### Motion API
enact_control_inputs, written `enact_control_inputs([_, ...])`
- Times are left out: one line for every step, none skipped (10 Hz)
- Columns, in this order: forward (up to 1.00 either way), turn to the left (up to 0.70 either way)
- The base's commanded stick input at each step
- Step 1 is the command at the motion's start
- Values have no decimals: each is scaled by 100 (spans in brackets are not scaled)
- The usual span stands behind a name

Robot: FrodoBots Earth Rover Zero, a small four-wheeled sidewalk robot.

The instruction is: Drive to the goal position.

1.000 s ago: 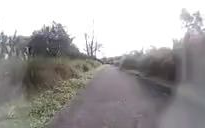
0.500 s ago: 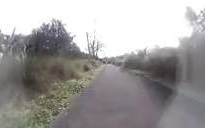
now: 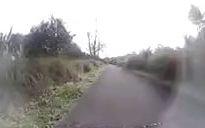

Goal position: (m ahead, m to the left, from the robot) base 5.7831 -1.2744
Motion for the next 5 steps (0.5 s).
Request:
enact_control_inputs([70, -35])
enact_control_inputs([70, -35])
enact_control_inputs([70, -35])
enact_control_inputs([70, -35])
enact_control_inputs([70, -35])
